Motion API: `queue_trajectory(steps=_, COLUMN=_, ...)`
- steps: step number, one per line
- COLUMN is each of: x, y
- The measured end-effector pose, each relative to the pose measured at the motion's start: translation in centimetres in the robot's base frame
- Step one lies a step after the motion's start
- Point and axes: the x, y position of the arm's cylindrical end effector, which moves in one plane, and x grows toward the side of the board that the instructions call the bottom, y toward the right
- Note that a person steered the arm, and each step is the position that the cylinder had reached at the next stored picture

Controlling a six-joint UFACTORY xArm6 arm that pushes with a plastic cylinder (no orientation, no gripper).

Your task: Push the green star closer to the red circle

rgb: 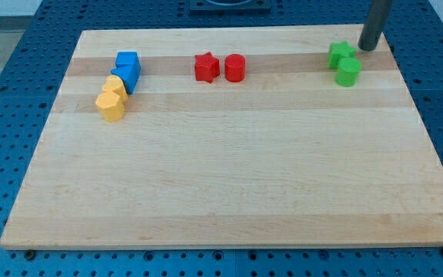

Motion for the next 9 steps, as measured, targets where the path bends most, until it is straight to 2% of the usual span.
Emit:
queue_trajectory(steps=1, x=1.9, y=-0.2)
queue_trajectory(steps=6, x=1.9, y=-8.9)
queue_trajectory(steps=9, x=4.8, y=-12.7)
